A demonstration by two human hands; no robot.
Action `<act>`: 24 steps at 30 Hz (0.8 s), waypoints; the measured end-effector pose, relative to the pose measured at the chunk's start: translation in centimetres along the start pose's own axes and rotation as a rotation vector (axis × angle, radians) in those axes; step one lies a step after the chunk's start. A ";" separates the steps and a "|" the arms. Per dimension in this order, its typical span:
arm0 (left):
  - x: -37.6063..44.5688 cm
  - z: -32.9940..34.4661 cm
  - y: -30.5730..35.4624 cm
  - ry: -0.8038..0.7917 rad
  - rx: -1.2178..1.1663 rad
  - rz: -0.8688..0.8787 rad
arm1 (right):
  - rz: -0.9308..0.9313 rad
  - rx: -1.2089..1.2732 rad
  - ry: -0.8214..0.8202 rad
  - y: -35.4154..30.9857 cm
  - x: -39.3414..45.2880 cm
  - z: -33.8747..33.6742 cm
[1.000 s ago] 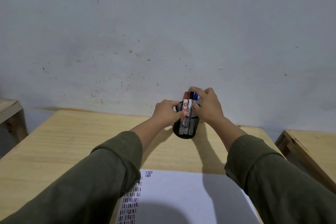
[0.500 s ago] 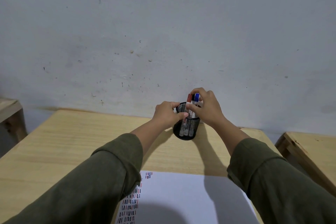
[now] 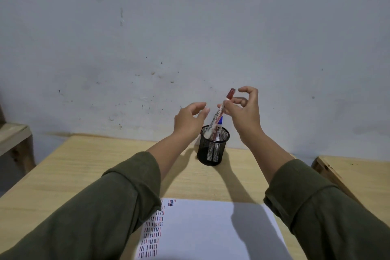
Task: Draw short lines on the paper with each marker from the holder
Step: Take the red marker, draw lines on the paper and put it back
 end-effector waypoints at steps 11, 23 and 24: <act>-6.4 -1.5 3.8 -0.167 -0.484 -0.113 | 0.181 0.176 -0.325 -3.4 -8.7 2.8; -15.3 -2.1 2.5 0.010 -0.627 -0.252 | 0.226 0.588 -0.278 -3.6 -16.9 4.5; -15.9 -1.8 2.7 -0.020 -0.629 -0.235 | 0.224 0.604 -0.249 -3.6 -17.3 4.7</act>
Point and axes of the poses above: each hand's wrist, its own x-axis towards the middle knuckle, its own z-axis out of the palm, y = z × x, the point moved 6 cm from there along x, towards the middle knuckle, and after that the axes turned 8 degrees about -y, right-handed, at the moved point
